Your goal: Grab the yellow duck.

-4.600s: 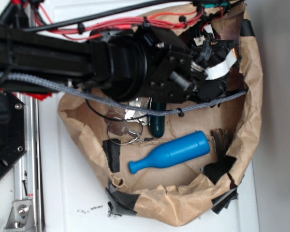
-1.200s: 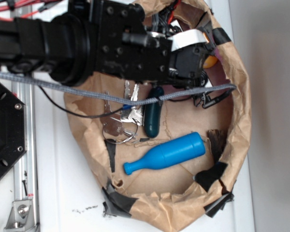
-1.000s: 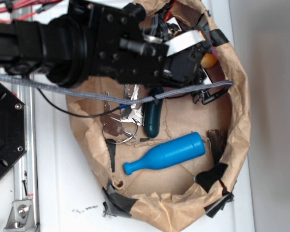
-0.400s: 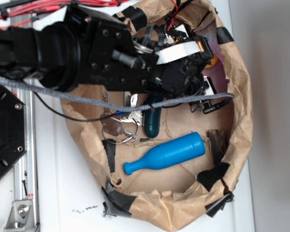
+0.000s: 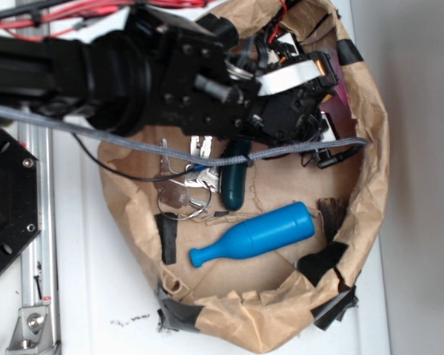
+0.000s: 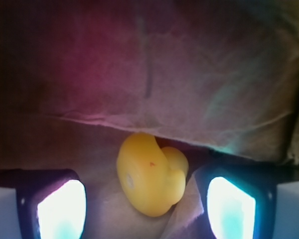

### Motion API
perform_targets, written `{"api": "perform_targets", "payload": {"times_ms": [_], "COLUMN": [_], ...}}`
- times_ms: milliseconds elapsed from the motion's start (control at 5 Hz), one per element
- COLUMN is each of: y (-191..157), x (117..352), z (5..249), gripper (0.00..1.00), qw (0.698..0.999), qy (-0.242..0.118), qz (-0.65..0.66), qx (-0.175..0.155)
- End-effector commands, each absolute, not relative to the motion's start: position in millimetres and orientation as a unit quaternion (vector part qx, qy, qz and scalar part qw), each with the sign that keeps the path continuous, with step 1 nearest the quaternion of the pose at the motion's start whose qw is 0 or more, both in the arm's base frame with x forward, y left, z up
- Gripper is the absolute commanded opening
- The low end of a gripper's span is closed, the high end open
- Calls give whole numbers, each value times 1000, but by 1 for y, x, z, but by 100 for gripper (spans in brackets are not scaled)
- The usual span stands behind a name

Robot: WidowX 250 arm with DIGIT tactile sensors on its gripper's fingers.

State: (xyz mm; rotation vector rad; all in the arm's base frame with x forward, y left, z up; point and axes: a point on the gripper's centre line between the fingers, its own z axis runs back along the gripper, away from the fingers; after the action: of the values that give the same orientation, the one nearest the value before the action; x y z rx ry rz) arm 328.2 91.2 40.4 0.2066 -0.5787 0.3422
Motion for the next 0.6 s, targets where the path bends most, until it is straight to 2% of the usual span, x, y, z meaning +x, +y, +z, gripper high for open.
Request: {"api": "perform_targets", "payload": {"times_ms": [0, 200, 400], "y": [106, 106, 107], "x": [349, 348, 347], "z": [56, 56, 58], "gripper": [73, 0, 0], "qw": [933, 934, 935], "qy": [-309, -306, -302], "qz": [149, 151, 154], "qx": [105, 103, 104]}}
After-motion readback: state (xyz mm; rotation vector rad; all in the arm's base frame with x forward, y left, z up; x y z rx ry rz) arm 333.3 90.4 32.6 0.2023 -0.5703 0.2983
